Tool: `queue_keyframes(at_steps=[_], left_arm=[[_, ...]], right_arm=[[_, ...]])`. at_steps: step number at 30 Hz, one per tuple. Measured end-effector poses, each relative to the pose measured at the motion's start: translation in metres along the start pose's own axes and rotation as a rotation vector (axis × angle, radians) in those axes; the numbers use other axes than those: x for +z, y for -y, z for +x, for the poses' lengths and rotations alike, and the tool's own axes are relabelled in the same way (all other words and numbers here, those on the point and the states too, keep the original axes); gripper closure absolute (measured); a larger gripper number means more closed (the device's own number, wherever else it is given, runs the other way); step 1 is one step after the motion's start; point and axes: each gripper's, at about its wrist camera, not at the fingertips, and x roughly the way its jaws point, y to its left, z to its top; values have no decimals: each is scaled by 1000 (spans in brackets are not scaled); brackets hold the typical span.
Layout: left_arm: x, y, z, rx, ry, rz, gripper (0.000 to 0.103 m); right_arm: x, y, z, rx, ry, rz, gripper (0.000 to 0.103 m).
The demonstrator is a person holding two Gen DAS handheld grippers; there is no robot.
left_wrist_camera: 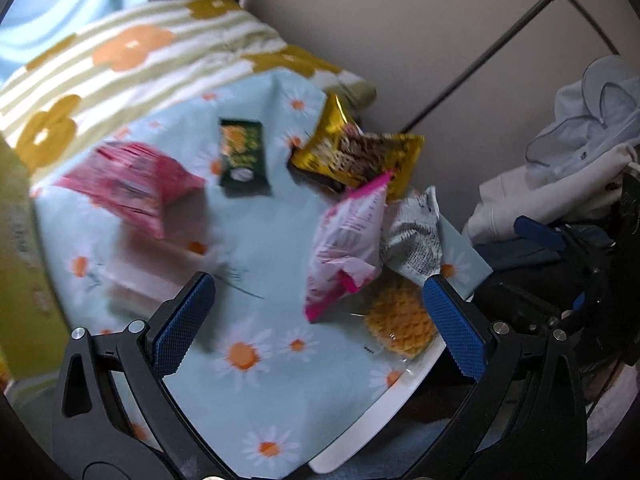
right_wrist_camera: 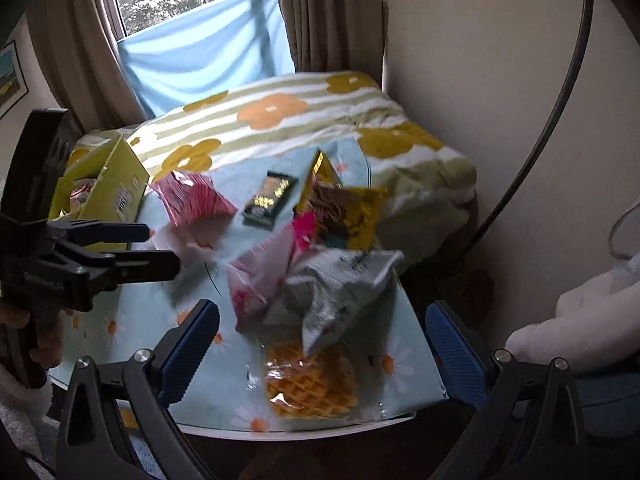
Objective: Organize snacks
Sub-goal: 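Move both tools back toward the remaining snacks on the table, then grasp the pink-white packet with the left tool while the right tool grasps the grey printed bag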
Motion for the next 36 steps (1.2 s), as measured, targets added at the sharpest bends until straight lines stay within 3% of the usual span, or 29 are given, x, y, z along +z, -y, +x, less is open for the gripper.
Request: queue_keyframes(at_steps=[4, 10, 14, 17, 20, 23, 36], left_arm=[[9, 4, 30, -42, -64, 12, 0], [15, 15, 71, -64, -157, 115, 2], [18, 13, 86, -100, -195, 125, 11], [21, 10, 97, -123, -228, 130, 29], [23, 6, 105, -152, -249, 129, 36], [25, 2, 109, -204, -270, 120, 50], [32, -9, 103, -228, -281, 138, 58]], right_arm=[[-9, 9, 18, 29, -31, 38, 0], [-16, 7, 40, -18, -58, 27, 0], [-15, 7, 50, -32, -77, 29, 0], [-13, 2, 57, -71, -93, -5, 0], [-11, 0, 63, -78, -103, -11, 0], [-10, -1, 67, -78, -111, -5, 0], [-8, -3, 83, -72, -134, 20, 0]])
